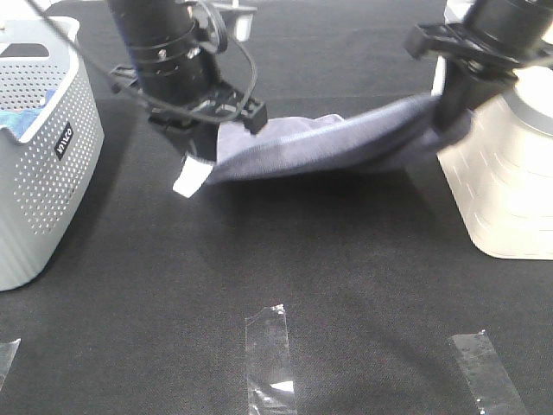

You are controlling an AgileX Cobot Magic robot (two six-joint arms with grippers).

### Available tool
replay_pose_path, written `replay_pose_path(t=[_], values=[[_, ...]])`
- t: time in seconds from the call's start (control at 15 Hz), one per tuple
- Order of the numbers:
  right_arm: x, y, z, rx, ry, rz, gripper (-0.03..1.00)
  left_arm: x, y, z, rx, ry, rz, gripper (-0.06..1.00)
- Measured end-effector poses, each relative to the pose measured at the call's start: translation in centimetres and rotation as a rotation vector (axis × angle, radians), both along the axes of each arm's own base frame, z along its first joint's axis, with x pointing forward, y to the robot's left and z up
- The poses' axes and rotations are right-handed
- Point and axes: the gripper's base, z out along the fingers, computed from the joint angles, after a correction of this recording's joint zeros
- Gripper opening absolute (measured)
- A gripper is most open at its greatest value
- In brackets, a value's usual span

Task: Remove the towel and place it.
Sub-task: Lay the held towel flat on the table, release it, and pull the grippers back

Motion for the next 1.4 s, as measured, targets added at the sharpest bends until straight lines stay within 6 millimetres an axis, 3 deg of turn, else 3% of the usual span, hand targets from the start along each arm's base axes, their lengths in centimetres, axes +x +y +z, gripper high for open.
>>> replay_pose_path(t=[0.47, 0.73, 1.0, 1.4], values=[[-7.4, -1.7, 0.6, 0.008, 0.037, -0.026, 0.0, -8.3, -1.0, 0.7, 0.029, 0.064, -0.08, 0.0], [-12.1, -2.8, -0.6, 0.004, 0.081, -0.036, 0.0, -12.7, -2.0, -0.3, 0.02, 0.154, -0.128, 0.0], [-14.9, -2.7, -1.8, 0.064, 0.144, -0.05, 0.0, -17.4, -2.0, -2.8, 0.065, 0.259, -0.164, 0.0], [-17.7, -3.1, -4.1, 0.079, 0.234, -0.062, 0.0, -20.9, -0.9, -3.5, 0.019, 0.362, -0.096, 0.0]])
